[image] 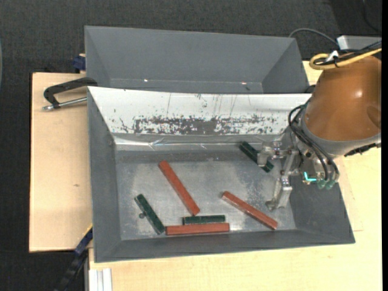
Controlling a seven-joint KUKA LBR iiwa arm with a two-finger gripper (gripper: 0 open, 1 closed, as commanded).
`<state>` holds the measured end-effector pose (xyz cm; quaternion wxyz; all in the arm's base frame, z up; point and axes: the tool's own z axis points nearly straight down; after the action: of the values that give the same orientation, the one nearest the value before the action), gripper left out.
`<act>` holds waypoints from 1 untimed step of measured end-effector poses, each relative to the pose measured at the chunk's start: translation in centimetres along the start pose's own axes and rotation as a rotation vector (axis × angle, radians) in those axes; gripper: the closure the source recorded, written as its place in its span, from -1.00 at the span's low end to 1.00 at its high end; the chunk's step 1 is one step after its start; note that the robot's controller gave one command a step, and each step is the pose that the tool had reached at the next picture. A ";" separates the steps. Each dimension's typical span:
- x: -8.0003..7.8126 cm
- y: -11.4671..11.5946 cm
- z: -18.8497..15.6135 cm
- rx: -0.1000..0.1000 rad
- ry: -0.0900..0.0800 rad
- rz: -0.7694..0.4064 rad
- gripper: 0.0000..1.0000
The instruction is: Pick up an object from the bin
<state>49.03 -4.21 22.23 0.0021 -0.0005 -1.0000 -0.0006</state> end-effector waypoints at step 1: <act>-0.2 0.0 -0.3 0.001 -0.007 -0.001 -1.00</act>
Offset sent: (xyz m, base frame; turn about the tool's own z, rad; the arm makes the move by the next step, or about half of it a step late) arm 0.0006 0.0126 -0.1523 0.1539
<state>49.18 -4.20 22.52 -0.0014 0.0002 -1.0000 -0.0002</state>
